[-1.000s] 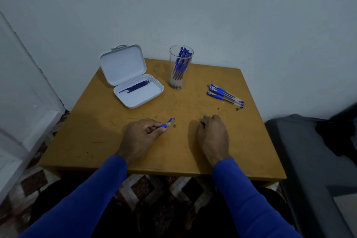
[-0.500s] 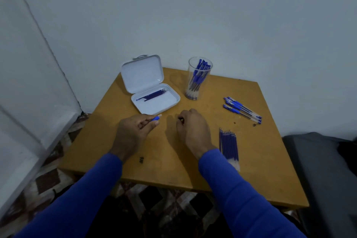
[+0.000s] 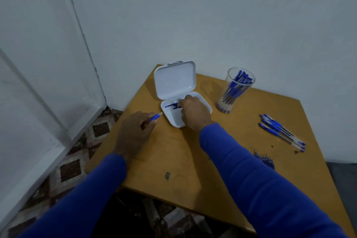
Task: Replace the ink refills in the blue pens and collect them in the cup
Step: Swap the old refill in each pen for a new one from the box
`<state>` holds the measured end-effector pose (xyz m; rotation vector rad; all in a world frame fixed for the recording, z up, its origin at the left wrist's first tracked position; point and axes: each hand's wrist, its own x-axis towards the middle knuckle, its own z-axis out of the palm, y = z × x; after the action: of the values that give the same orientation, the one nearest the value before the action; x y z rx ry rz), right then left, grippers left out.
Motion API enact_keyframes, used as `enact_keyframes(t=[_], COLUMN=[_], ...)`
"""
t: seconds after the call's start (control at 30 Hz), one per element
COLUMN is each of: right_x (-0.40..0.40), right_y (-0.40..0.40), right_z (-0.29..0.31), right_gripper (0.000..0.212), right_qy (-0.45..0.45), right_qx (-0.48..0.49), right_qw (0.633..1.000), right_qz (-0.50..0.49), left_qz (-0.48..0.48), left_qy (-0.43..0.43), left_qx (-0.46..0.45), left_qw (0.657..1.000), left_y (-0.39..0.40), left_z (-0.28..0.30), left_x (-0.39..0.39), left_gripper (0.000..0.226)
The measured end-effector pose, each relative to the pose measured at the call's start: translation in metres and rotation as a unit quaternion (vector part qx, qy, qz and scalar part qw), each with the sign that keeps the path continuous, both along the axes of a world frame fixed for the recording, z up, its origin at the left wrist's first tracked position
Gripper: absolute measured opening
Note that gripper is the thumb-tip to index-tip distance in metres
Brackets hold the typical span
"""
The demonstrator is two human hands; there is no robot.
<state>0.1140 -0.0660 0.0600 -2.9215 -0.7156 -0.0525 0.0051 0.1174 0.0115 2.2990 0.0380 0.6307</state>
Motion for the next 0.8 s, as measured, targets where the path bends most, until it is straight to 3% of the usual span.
enact_keyframes(t=[0.6, 0.8], right_x=[0.019, 0.014], right_y=[0.002, -0.001], right_z=[-0.005, -0.001], right_gripper=[0.017, 0.022], right_qy=[0.043, 0.019], right_qx=[0.006, -0.019], right_qw=[0.998, 0.997], right_qz=[0.048, 0.066], left_qz=[0.008, 0.006], left_qy=[0.031, 0.040], left_qx=[0.019, 0.024], left_qw=[0.999, 0.999], left_y=[0.000, 0.000], left_z=[-0.006, -0.004], left_x=[0.000, -0.001], left_gripper=[0.025, 0.025])
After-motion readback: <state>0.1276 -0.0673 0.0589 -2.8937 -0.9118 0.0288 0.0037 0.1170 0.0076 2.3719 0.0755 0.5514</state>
